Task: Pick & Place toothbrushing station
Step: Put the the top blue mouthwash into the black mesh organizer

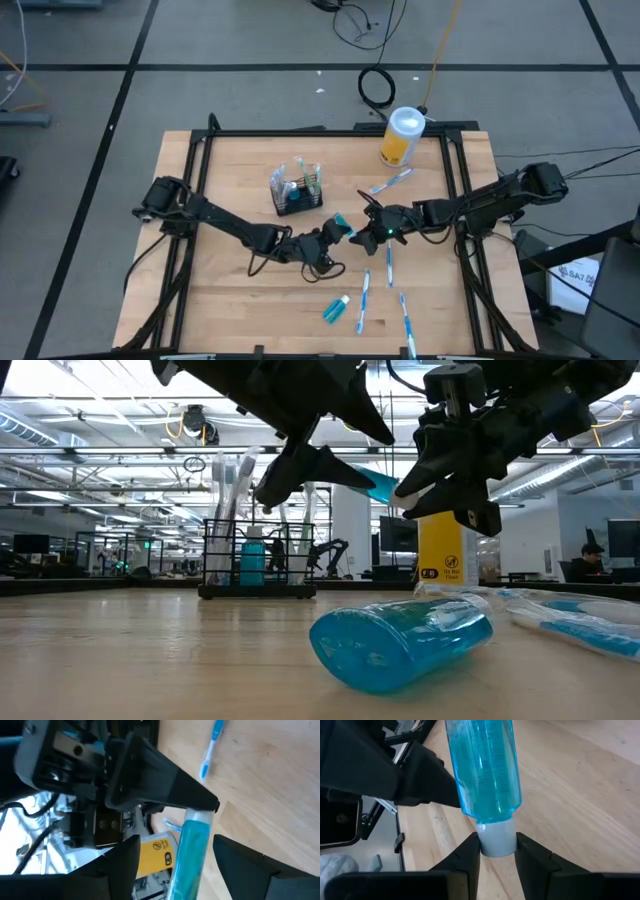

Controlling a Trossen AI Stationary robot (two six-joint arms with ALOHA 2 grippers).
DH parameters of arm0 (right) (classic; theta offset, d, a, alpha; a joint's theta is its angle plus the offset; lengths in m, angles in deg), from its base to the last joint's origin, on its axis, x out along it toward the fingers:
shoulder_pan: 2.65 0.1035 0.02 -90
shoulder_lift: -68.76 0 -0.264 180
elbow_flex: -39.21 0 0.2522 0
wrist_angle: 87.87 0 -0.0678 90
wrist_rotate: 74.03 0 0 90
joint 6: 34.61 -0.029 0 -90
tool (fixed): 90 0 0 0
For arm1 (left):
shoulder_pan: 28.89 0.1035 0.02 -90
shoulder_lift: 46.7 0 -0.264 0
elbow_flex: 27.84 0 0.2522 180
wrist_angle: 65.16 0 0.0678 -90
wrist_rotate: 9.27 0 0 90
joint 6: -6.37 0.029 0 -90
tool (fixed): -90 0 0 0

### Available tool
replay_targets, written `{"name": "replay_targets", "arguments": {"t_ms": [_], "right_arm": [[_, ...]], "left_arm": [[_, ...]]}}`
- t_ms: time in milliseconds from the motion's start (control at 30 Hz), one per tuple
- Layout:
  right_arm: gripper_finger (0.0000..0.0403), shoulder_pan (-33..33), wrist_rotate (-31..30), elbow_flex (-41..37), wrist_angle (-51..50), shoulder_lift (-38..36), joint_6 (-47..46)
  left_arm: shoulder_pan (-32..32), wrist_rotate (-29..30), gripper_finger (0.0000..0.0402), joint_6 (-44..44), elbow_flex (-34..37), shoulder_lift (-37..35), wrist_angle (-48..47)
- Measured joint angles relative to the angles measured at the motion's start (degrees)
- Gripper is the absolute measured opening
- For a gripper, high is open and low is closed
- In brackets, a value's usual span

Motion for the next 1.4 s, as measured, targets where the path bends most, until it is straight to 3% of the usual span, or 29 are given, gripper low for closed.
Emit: {"name": "replay_targets", "arguments": {"t_ms": [167,467,1267,1400], "right_arm": [[0.0091,0.0,0.0,0.0,0.0,0.0,0.7],[0.0091,0.0,0.0,0.0,0.0,0.0,2.1],[0.0091,0.0,0.1,0.0,0.0,0.0,5.2],[0.0091,0.0,0.1,0.0,0.0,0.0,6.4]], "left_arm": [[2.6,-4.7,0.0253,-3.5,-1.3,0.0,-7.3],[4.5,-11.2,0.0252,-6.1,-1.3,0.0,-9.3],[6.6,-11.0,0.0252,-1.0,-1.3,0.0,-9.4],[6.6,-11.5,0.0233,-1.1,-1.3,0.0,-9.4]]}}
